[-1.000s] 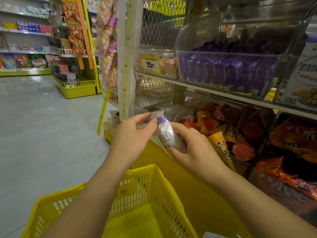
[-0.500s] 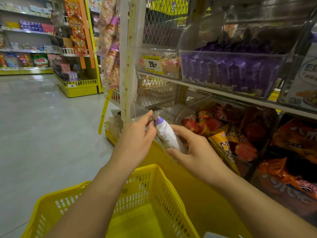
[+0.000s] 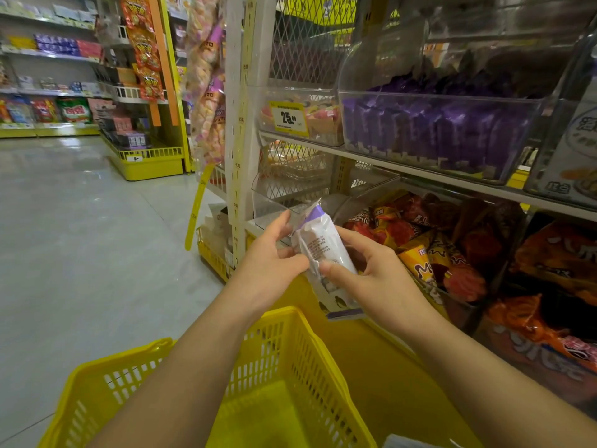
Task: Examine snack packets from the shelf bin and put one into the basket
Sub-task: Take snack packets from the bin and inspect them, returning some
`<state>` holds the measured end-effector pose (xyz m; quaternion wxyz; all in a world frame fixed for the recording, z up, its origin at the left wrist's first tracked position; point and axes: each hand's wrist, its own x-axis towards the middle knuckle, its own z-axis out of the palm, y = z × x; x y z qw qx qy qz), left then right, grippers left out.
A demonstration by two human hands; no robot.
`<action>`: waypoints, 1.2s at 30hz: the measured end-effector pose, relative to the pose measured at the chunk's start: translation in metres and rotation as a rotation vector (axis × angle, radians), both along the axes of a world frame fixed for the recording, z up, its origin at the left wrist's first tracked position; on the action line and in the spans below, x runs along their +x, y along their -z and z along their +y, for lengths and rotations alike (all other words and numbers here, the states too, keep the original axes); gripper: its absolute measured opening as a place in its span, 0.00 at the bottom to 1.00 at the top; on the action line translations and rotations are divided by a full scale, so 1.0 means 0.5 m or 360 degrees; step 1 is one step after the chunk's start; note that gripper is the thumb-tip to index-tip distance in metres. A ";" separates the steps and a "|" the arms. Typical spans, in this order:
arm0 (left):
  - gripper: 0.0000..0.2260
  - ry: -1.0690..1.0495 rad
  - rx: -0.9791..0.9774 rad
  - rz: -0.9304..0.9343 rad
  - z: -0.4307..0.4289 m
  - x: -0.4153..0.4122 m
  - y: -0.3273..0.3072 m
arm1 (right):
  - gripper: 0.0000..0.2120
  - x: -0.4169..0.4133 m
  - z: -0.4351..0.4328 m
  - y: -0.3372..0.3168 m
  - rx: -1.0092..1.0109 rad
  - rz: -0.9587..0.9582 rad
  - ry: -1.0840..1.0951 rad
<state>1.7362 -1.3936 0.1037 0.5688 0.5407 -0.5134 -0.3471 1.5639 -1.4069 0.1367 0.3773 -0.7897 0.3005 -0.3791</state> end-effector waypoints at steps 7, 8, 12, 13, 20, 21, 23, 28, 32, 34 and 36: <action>0.47 0.0137 0.0067 0.0157 -0.008 -0.032 0.026 | 0.20 0.001 -0.010 0.007 0.0093 -0.0086 0.0022; 0.48 0.0173 0.0092 0.0146 -0.004 -0.038 0.026 | 0.20 0.000 -0.010 0.007 0.0100 -0.0098 0.0012; 0.54 0.0313 0.0209 0.0189 0.012 -0.062 0.023 | 0.19 -0.001 -0.012 0.009 0.0152 -0.0123 0.0024; 0.54 0.0334 0.0220 0.0214 0.014 -0.063 0.024 | 0.19 -0.001 -0.013 0.009 0.0164 -0.0125 0.0036; 0.51 0.0514 0.0142 0.0463 0.018 -0.044 0.027 | 0.19 0.000 -0.020 0.010 0.0312 -0.0175 0.0060; 0.51 0.0546 0.0130 0.0506 0.018 -0.041 0.028 | 0.20 0.001 -0.020 0.011 0.0304 -0.0161 0.0057; 0.49 0.0579 0.0104 0.0646 0.017 -0.035 0.027 | 0.19 0.005 -0.017 0.011 0.0341 -0.0165 -0.0001; 0.37 0.0633 -0.0024 0.1062 0.013 -0.029 0.020 | 0.20 0.018 -0.008 0.007 0.0828 -0.0238 -0.0311; 0.24 0.0693 0.0022 0.1134 0.016 -0.025 0.001 | 0.24 0.011 -0.009 0.002 0.0847 -0.0180 -0.0318; 0.27 0.0691 0.0085 0.0999 0.019 -0.025 -0.004 | 0.26 0.007 -0.009 0.003 0.0806 -0.0147 -0.0313; 0.31 0.0700 0.0189 0.0780 0.023 -0.023 -0.008 | 0.27 0.005 -0.007 0.008 0.0707 -0.0091 -0.0331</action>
